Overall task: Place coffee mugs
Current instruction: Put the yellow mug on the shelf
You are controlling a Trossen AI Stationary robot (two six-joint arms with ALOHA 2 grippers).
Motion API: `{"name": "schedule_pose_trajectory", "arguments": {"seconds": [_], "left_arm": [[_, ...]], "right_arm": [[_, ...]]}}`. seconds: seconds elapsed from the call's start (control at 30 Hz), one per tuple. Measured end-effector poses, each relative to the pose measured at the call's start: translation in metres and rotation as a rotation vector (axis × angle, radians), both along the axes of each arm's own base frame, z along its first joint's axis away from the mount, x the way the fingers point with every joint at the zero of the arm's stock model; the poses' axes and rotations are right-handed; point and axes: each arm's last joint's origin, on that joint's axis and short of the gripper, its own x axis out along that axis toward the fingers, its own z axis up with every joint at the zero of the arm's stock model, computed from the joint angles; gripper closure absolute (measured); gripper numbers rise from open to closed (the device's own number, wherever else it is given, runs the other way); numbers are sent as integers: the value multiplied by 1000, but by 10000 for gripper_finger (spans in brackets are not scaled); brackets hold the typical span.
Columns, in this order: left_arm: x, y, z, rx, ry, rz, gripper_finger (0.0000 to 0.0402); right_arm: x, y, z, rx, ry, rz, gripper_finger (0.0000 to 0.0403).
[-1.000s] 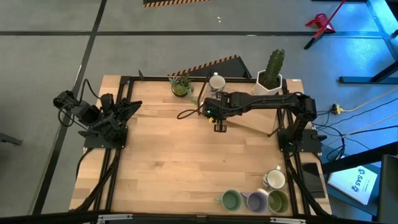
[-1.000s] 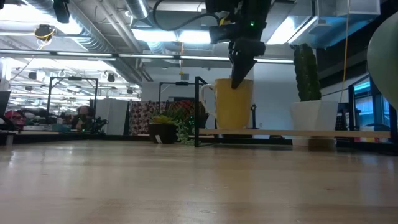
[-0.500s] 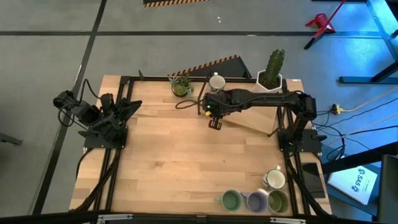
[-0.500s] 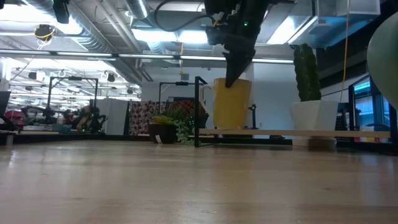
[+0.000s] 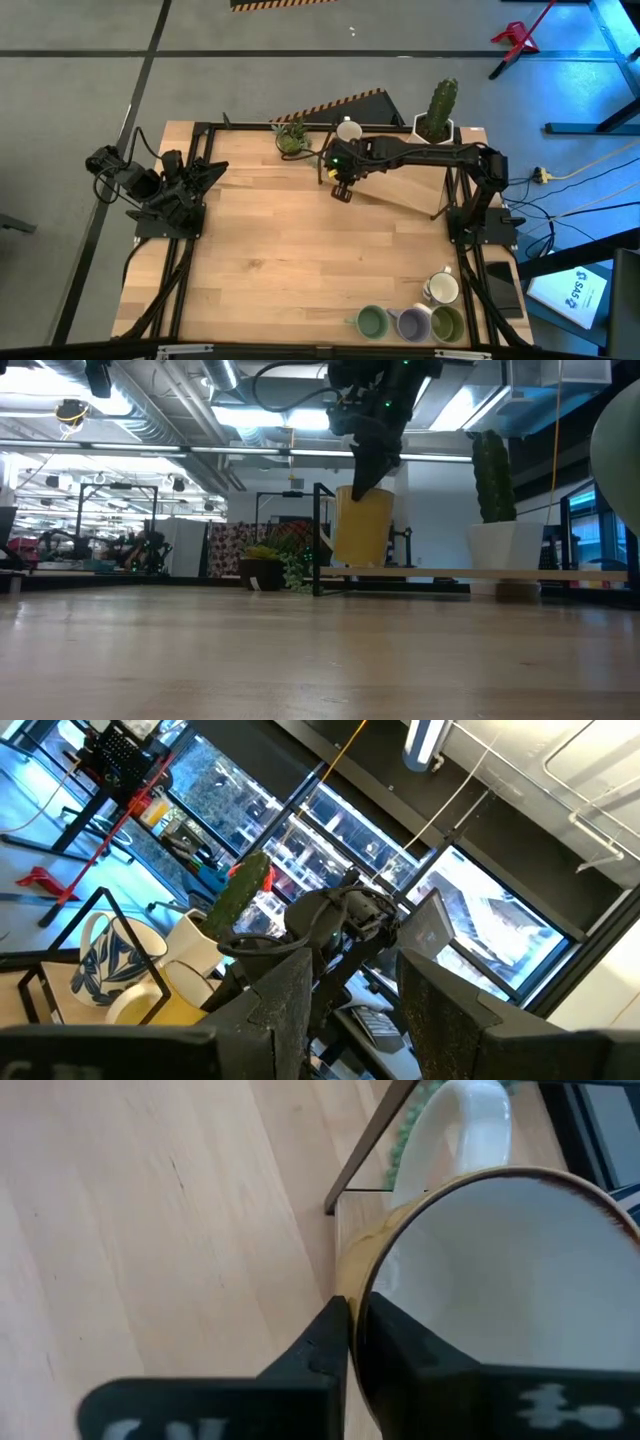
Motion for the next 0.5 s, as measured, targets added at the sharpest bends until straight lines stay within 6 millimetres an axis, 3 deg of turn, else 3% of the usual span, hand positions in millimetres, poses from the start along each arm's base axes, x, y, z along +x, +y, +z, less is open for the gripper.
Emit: {"name": "schedule_pose_trajectory", "arguments": {"seconds": [0.33,0.5], "left_arm": [[0,0,0,0,0,1,259],[0,0,0,0,0,1,259]], "right_arm": [[2,-2,1,-42,-18,-20,318],[4,-3,5,-111,-41,-8,309]]}}
